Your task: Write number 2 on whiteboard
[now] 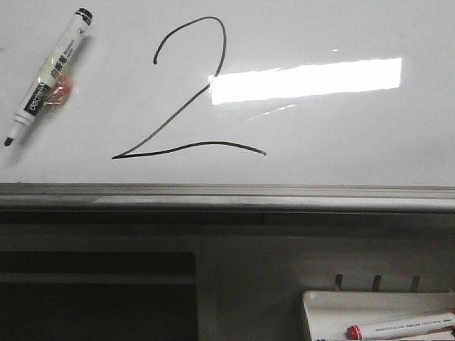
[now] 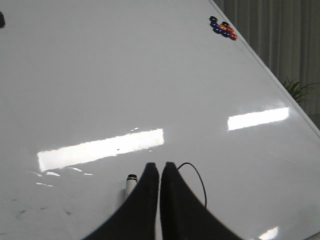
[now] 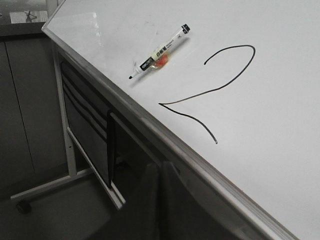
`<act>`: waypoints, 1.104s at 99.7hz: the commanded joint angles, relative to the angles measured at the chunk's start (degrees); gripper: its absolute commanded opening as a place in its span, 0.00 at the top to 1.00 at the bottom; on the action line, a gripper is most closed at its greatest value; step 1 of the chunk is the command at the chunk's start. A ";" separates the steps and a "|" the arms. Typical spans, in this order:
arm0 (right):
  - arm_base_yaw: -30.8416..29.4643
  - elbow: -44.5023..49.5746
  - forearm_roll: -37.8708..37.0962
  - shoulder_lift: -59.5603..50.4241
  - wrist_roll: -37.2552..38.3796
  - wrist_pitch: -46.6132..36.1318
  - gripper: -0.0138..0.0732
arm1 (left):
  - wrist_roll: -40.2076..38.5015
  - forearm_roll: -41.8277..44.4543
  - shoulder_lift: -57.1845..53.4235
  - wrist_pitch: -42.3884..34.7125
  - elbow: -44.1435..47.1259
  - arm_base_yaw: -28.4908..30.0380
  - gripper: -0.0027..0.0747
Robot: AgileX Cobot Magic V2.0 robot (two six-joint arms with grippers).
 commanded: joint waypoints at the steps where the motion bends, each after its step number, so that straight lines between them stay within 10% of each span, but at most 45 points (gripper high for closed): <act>1: -0.36 -1.38 1.23 0.53 -0.10 -3.43 0.91 | 0.73 -3.36 -1.39 1.07 -1.29 0.16 0.99; 48: -0.36 -1.38 1.23 0.53 -0.10 -3.43 0.91 | 79.39 -68.65 -1.39 9.39 -4.29 3.68 0.99; 84: -0.36 -1.38 1.23 0.53 -0.10 -3.43 0.91 | 86.81 -86.63 -1.39 8.96 -0.20 24.28 0.99; 110: -0.36 -1.38 1.23 0.53 -0.10 -3.43 0.91 | 86.41 -84.67 -1.39 7.66 9.94 28.45 0.99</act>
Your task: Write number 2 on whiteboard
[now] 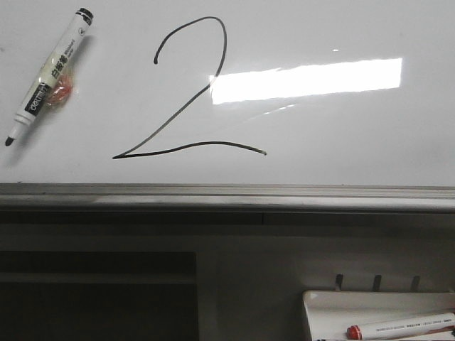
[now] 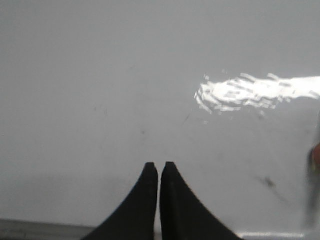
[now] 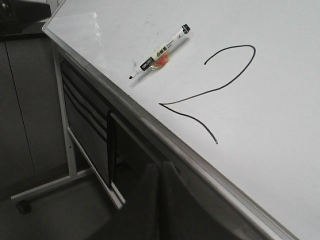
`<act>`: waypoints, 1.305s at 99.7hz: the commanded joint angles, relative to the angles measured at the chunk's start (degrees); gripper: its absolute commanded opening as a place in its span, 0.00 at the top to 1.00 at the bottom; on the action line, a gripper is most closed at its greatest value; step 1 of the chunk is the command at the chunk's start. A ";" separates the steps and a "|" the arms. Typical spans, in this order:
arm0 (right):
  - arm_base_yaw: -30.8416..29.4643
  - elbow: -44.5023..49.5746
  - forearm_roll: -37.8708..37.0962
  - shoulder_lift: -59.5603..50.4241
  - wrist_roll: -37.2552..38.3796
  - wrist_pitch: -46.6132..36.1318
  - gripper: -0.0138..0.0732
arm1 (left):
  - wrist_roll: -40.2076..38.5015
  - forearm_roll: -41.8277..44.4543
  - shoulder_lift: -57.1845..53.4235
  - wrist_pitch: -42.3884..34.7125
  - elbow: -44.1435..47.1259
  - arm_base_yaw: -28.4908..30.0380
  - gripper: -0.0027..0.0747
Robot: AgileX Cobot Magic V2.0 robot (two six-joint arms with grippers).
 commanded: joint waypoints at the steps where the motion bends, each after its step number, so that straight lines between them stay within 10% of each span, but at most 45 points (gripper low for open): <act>1: -0.36 -1.38 1.13 0.53 -0.10 -3.43 0.91 | -0.63 1.00 -1.39 -5.28 1.83 0.28 0.99; 30: -0.36 -1.38 1.13 0.53 -0.10 -3.43 0.91 | -4.71 3.23 -1.49 7.78 5.21 0.28 0.99; 130: -0.36 -1.38 1.13 0.53 -0.10 -3.43 0.91 | -4.71 3.36 -1.49 7.62 5.21 0.28 0.99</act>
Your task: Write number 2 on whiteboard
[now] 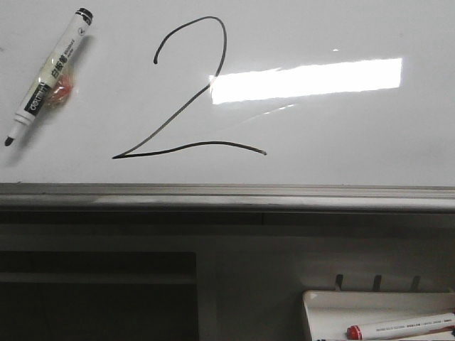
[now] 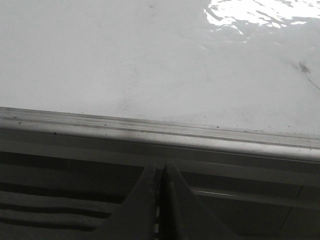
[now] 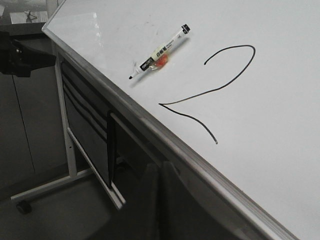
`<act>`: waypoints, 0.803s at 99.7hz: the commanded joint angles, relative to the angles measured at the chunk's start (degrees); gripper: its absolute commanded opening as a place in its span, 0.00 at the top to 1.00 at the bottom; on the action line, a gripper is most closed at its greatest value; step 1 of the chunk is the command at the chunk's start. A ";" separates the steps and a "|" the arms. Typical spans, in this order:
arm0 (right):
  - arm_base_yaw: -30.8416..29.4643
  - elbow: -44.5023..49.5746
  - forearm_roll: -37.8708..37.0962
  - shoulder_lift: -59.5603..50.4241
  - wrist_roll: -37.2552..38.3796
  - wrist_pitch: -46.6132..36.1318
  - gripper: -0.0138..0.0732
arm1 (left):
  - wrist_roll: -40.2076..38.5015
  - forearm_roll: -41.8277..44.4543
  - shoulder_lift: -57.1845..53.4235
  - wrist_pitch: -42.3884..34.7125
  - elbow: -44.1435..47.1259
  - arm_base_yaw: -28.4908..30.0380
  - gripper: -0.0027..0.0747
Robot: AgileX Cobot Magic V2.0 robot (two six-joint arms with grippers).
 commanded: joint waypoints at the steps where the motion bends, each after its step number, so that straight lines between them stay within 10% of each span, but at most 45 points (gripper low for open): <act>1: -0.36 -1.38 1.13 0.62 -0.10 -3.43 0.91 | -0.59 0.11 -1.49 -3.35 0.64 0.14 0.99; 29: -0.36 -1.59 -4.92 0.62 2.74 -5.16 0.91 | -0.59 0.11 -1.49 -3.35 0.64 0.14 0.99; 54: -4.98 -1.16 -43.23 0.62 41.73 -11.49 0.91 | -0.59 0.11 -1.49 -3.35 0.64 0.14 0.99; 80: -20.68 4.75 -44.36 0.36 42.49 -20.55 0.91 | -0.59 0.11 -1.49 -3.35 0.64 0.14 0.99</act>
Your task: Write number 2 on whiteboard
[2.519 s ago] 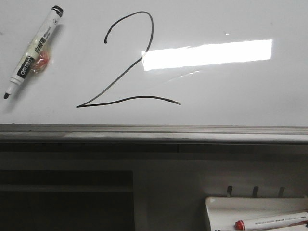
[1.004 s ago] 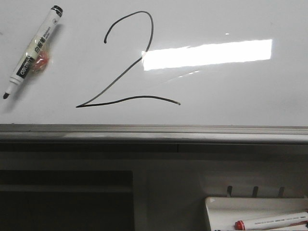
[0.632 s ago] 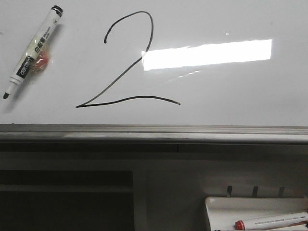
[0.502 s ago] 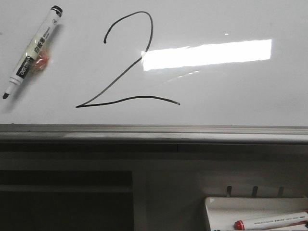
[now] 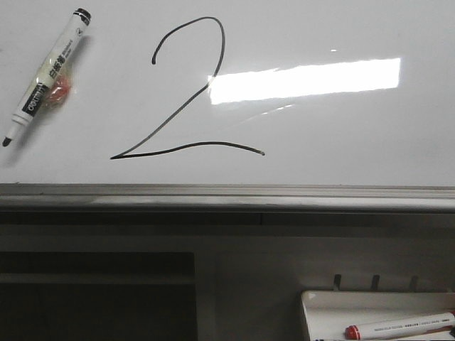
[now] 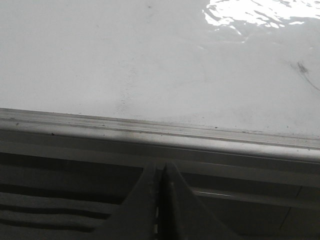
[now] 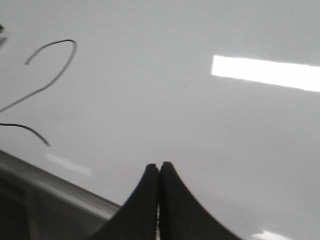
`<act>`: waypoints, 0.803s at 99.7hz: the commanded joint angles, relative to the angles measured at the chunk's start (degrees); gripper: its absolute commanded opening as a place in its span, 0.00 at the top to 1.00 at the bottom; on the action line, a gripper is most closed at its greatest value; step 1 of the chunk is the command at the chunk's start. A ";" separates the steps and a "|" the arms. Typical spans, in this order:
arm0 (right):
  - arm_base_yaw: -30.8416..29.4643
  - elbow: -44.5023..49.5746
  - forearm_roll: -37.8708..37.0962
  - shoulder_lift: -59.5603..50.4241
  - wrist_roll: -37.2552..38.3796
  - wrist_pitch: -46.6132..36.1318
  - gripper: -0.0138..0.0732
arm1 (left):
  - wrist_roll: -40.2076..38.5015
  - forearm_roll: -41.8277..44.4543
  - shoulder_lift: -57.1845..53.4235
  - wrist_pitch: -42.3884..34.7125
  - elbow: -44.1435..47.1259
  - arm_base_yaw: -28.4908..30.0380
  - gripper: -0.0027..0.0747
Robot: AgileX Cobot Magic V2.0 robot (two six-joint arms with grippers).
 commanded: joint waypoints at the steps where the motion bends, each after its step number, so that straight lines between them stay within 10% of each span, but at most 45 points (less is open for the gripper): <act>1: -5.32 0.80 -1.13 0.23 0.59 -6.96 0.91 | -0.59 -0.01 -1.49 -3.46 0.64 0.14 0.99; 31: -20.06 12.97 4.08 -12.10 0.72 -10.15 0.91 | -0.59 -0.01 -1.49 -3.46 0.64 0.14 0.99; 80: -21.63 12.83 4.09 -11.91 0.99 9.27 0.91 | -0.59 -0.02 -1.49 -3.45 0.64 0.14 0.99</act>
